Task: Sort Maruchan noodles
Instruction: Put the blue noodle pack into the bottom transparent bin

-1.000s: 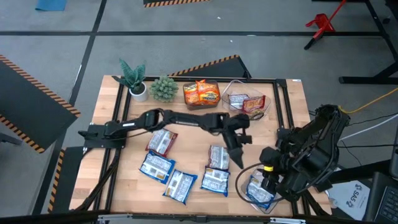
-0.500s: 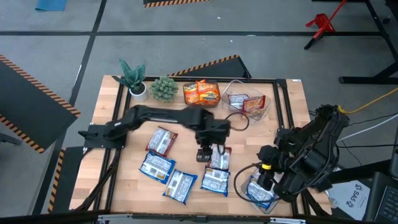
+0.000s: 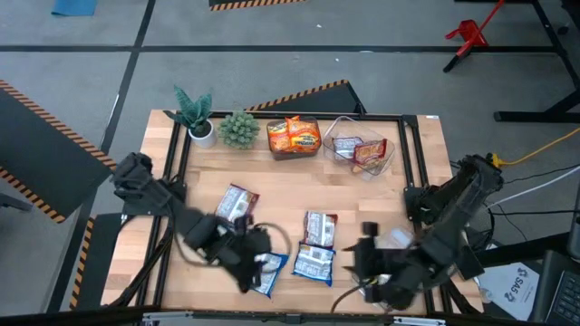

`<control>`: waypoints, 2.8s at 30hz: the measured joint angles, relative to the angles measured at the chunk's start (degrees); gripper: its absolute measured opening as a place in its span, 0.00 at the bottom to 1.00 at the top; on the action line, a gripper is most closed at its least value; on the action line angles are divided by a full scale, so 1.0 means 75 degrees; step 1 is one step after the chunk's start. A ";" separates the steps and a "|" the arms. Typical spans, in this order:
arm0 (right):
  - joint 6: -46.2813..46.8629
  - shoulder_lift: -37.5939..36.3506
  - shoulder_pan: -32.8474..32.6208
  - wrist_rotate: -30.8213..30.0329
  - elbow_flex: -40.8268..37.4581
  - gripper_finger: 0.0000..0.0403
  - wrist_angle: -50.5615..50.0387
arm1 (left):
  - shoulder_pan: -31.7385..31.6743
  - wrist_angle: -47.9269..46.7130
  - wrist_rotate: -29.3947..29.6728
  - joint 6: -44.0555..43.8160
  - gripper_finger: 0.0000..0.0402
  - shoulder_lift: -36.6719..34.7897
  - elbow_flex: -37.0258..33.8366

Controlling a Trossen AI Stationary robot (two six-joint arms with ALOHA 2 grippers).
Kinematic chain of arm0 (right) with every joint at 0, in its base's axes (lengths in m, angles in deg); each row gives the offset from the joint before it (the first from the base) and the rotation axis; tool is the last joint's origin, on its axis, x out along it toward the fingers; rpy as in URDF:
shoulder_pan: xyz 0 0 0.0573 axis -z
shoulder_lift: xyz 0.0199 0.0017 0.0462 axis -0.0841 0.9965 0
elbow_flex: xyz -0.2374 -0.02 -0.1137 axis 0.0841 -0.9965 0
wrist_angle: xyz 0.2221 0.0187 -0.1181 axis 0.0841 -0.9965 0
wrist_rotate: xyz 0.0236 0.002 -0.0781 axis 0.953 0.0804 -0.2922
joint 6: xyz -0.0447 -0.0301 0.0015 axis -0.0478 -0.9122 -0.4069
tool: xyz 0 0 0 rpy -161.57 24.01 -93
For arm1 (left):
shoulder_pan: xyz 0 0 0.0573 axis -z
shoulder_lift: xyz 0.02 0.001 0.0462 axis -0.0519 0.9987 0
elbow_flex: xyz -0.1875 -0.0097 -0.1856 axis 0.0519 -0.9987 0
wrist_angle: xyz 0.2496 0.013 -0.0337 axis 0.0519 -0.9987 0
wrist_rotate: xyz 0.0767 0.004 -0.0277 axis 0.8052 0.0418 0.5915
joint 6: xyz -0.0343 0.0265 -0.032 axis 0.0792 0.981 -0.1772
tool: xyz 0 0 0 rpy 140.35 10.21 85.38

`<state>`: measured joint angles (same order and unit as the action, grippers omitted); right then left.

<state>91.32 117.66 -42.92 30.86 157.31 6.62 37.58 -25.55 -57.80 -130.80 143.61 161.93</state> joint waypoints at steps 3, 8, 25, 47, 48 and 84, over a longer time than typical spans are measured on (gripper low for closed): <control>-0.1559 0.0186 0.0429 0.0279 -0.0388 0.43 0.1267 | 0.0508 0.1332 0.0406 -0.1149 0.53 -0.0300 -0.1456; -0.3590 0.0841 0.1254 0.1433 -0.0613 0.43 0.2920 | 0.1153 0.3293 0.0449 -0.2429 0.53 -0.0284 -0.3393; -0.8175 0.3482 0.2697 0.4023 -0.0609 0.43 0.7032 | 0.2423 0.4268 0.1346 -0.5984 0.53 -0.0284 -0.5352; -0.8963 0.4958 0.2409 0.2814 -0.0579 0.85 0.8065 | 0.2576 0.5093 0.2196 -0.7534 0.53 -0.0287 -0.6528; -0.8968 0.5005 0.2409 0.2630 -0.0578 0.85 0.8126 | 0.2549 0.5307 0.2206 -0.7531 0.53 -0.0287 -0.6612; -0.8230 0.5037 0.2415 0.1899 0.1489 0.13 0.4649 | 0.2166 0.6985 0.1589 -0.3966 0.53 -0.1862 -0.7053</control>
<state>29.60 155.44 -24.80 45.10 168.48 41.48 53.82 26.84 -45.88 -160.55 129.65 109.04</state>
